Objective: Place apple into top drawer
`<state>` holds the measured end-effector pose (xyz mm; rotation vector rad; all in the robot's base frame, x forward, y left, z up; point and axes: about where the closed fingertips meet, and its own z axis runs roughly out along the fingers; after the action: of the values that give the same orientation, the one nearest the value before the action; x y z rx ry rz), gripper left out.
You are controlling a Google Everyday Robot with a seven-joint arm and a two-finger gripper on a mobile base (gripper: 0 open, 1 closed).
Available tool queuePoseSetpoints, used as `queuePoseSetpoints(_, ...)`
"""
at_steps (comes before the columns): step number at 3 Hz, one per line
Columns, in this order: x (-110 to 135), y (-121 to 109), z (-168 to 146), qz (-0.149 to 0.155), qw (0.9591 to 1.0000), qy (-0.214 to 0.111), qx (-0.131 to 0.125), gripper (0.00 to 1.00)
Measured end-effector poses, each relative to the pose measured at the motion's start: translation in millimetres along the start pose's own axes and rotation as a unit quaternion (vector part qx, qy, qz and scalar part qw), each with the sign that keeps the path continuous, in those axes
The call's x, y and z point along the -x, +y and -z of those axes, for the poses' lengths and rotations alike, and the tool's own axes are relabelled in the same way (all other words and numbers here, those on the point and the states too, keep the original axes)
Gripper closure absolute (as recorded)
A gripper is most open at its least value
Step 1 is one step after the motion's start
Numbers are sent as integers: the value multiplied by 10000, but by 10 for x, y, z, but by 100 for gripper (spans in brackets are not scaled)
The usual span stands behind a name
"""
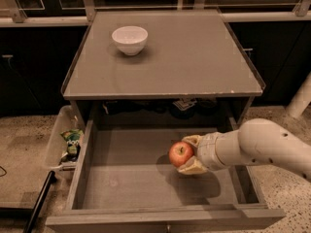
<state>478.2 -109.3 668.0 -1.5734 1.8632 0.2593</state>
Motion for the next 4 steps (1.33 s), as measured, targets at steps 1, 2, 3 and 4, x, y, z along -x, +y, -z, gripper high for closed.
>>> queuePoseSetpoints(1, -219, 117, -342, -115, 9994, 213, 230, 100)
queuePoseSetpoints(2, -290, 145, -472, -157, 9989, 300, 310, 100)
queuePoseSetpoints(3, -290, 145, -472, -157, 9989, 300, 310, 81)
queuePoseSetpoints(4, -290, 145, -472, -157, 9989, 300, 310, 58)
